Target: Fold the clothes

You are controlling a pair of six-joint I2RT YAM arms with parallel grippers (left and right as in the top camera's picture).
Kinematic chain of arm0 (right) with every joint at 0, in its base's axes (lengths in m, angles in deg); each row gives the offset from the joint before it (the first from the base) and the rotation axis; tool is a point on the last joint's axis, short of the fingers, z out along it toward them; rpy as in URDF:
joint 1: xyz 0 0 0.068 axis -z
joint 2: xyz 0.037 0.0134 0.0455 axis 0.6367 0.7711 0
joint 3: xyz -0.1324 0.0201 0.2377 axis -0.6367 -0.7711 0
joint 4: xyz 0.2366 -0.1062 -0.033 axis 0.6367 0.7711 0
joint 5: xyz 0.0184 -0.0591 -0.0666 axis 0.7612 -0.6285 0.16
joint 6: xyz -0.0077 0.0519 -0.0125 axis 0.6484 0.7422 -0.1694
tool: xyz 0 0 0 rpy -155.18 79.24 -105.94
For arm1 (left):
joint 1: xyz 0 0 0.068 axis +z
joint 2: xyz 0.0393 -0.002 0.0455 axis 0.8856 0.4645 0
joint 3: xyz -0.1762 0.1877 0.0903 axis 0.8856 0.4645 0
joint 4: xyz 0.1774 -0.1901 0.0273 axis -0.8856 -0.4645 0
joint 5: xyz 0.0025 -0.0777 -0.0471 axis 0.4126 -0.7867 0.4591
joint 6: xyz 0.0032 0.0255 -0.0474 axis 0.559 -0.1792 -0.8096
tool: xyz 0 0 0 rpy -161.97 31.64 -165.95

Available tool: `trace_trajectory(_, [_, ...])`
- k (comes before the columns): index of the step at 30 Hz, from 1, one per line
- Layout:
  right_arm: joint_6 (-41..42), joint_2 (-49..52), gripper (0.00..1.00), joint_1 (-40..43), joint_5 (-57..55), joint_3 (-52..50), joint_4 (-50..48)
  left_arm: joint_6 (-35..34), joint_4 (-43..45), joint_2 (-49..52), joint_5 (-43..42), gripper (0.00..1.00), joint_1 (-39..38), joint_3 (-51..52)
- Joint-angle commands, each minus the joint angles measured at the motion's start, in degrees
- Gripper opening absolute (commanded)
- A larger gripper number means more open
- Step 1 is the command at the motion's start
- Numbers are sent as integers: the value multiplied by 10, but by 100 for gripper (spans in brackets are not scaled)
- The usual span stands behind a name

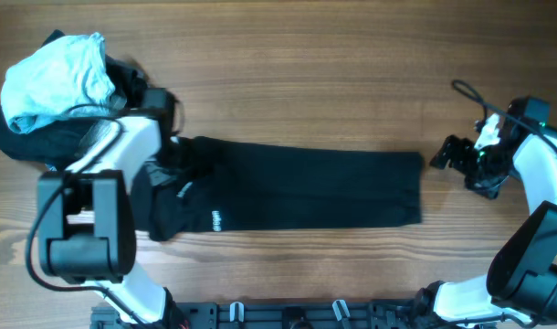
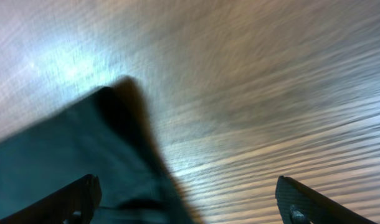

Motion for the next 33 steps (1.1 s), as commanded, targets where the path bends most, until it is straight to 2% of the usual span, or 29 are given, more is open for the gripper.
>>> trace_trajectory(1, [-49,6,94,0,88,-45,-17,-23,17,19,61,4,58,23])
trace_trajectory(5, [-68,17,87,-5,160,-91,-45,-22,23,19,54,4,54,23])
trace_trajectory(7, [-77,18,83,-20,197,-109,-66,-21,24,19,53,11,49,23])
trace_trajectory(11, [-37,18,82,-62,189,-132,-111,19,27,19,28,33,48,21])
trace_trajectory(15, [35,18,82,-99,162,-190,-205,54,23,14,-29,39,48,6])
trace_trajectory(18, [25,18,67,-114,194,-222,-228,55,3,-8,-33,40,48,-14])
trace_trajectory(20, [1,18,52,-115,217,-223,-226,66,-8,-34,-34,40,48,-24])
trace_trajectory(21, [2,18,43,-115,220,-221,-227,70,-11,-48,-33,40,48,-29])
trace_trajectory(23, [5,18,11,-115,215,-212,-229,70,-12,-76,-33,40,48,-34])
trace_trajectory(24, [15,18,4,-115,198,-201,-229,70,-12,-90,-33,41,48,-36])
trace_trajectory(28, [50,10,4,-95,135,-132,-222,87,-13,-158,-28,43,48,-45])
trace_trajectory(33, [64,0,4,-36,55,7,-130,86,-17,-234,-29,46,48,-47])
